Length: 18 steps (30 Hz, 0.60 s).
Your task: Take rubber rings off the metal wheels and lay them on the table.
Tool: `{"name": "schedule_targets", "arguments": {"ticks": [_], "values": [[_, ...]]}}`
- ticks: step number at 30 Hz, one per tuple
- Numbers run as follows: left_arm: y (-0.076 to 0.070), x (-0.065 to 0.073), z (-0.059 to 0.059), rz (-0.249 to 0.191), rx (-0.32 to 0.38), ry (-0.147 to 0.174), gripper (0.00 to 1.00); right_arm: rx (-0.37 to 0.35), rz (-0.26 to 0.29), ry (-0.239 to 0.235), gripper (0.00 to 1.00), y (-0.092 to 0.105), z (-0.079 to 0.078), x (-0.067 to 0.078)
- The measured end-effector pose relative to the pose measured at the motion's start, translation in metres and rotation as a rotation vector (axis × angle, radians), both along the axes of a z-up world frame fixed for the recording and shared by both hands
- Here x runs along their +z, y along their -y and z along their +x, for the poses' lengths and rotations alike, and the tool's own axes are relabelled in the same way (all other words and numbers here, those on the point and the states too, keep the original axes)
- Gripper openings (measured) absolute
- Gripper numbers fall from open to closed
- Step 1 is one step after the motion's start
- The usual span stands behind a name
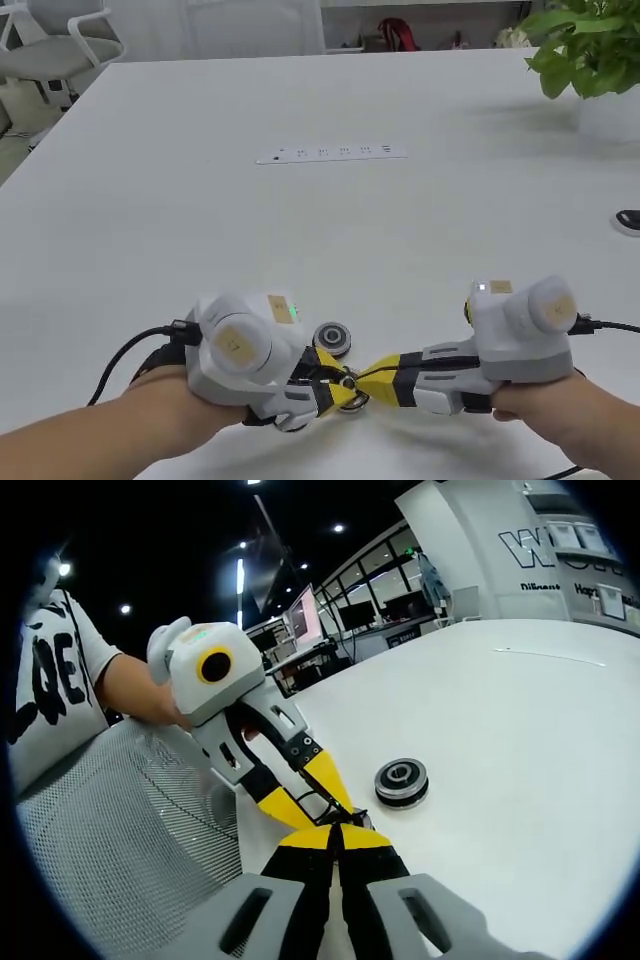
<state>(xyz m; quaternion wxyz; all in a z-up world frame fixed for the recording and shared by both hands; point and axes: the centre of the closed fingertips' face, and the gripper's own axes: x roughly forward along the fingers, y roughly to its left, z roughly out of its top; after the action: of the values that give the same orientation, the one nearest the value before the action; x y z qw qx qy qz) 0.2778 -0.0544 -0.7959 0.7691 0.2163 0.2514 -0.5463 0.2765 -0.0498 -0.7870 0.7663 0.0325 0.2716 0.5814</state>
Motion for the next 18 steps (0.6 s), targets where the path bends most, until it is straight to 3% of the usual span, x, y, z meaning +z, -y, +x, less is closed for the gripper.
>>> {"name": "schedule_targets", "arguments": {"ticks": [18], "values": [[0.0002, -0.0003, 0.0004, -0.004, -0.001, -0.002, 0.12, -0.028, 0.044, -0.034, 0.0, 0.0006, 0.0024, 0.0048]]}}
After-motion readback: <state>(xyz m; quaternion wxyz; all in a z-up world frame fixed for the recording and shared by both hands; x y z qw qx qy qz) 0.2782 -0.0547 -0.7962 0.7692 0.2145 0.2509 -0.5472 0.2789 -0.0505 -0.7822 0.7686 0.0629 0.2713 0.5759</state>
